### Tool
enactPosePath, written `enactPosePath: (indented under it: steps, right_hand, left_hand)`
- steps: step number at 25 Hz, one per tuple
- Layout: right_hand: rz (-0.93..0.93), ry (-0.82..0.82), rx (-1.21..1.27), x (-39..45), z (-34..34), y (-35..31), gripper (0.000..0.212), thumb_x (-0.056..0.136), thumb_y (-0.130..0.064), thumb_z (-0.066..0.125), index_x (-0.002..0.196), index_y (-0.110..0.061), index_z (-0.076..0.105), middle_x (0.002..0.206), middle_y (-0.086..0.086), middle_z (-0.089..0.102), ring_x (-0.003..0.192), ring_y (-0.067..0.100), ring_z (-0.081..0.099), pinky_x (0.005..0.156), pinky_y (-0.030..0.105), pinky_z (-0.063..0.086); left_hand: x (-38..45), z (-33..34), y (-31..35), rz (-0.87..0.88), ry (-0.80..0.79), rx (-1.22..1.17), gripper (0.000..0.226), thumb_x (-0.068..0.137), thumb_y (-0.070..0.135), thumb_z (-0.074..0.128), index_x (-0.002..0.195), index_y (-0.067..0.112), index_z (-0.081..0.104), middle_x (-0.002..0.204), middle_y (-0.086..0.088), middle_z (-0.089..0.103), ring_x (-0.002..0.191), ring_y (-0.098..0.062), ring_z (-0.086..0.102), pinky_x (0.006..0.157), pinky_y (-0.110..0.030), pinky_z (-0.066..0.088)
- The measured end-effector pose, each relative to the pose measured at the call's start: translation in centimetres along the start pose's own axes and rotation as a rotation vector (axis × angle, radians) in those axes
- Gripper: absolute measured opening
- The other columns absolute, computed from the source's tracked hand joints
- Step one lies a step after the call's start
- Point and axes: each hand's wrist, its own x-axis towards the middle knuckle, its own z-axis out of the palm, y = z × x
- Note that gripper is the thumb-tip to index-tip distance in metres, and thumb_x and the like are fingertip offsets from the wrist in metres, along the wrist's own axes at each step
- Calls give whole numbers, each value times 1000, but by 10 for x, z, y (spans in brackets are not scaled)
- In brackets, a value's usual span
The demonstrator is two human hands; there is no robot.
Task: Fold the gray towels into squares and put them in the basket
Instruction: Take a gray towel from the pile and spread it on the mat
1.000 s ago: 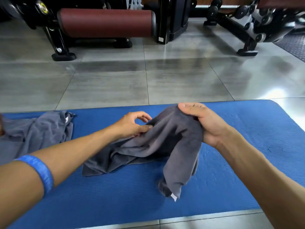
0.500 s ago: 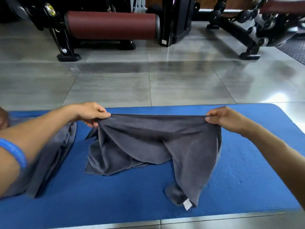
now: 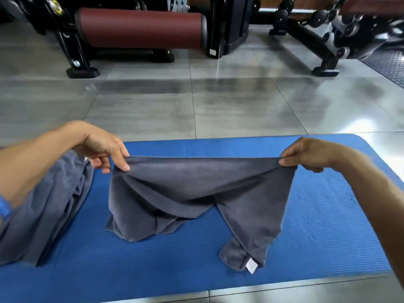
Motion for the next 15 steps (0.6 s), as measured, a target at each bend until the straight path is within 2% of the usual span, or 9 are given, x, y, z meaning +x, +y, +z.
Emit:
enactPosePath:
  steps: [1,3,5,7,9,10,11,13,15]
  right_hand:
    - [36,-39,5,8,9,2,19,97,-20,62,80,-16,71,51,-3,53,41,15,47,48,23,41]
    - [133,-96,139,32,31,12,13,96,-20,64,93,-8,70,69,9,65,55,23,67,53,27,53]
    - [205,2,264,55,44,24,16,95,-21,65,96,-5,68,83,15,69,72,30,72,65,33,60]
    - [125,314,322,72,38,20,18,95,-20,64,85,-5,67,78,12,63,72,24,64,72,32,53]
    - [-87,754,357,77,21,-5,22,96,-20,59,82,-5,67,72,7,54,69,13,48,69,28,41]
    - [-201,940,373,75,11,-21,22,96,-22,57,87,-6,69,72,5,55,69,10,45,69,26,38]
    - [-313,1079,392,70,2,-35,23,97,-23,55,93,-7,71,73,-2,56,71,7,46,70,25,38]
    - [-458,1216,368,63,-7,-49,24,97,-25,52,100,-11,72,79,-11,58,78,9,49,75,25,40]
    - [-465,1213,206,65,-5,-31,25,99,-27,48,100,-14,69,95,-7,65,91,21,53,84,35,44]
  left_hand:
    - [7,8,-2,-58,0,37,29,77,13,81,101,8,66,84,-5,68,57,-20,63,43,-20,42]
    - [22,23,-6,-146,-31,141,14,88,12,71,98,9,62,81,-8,68,68,-24,70,52,-24,51]
    - [33,23,-3,-114,167,99,9,94,9,62,87,6,58,69,-14,65,60,-24,70,48,-24,51]
    - [37,5,5,96,673,-146,13,97,6,55,85,5,59,76,-22,67,51,-19,68,44,-23,50]
    - [24,-18,22,361,1332,-327,13,95,10,51,93,12,64,95,-18,68,72,-20,69,67,-28,52]
    - [15,-27,30,489,1566,-379,16,92,13,49,94,19,64,94,-9,67,80,-18,64,77,-29,48]
    - [6,-33,38,621,1695,-441,18,89,17,46,89,29,58,87,3,63,80,-12,57,81,-26,44]
    - [-3,-35,44,734,1762,-501,18,86,20,44,81,36,49,79,17,52,78,-6,49,79,-22,40]
    - [5,-23,33,684,1676,-418,16,90,19,48,88,31,58,84,11,57,84,-10,52,79,-24,40]
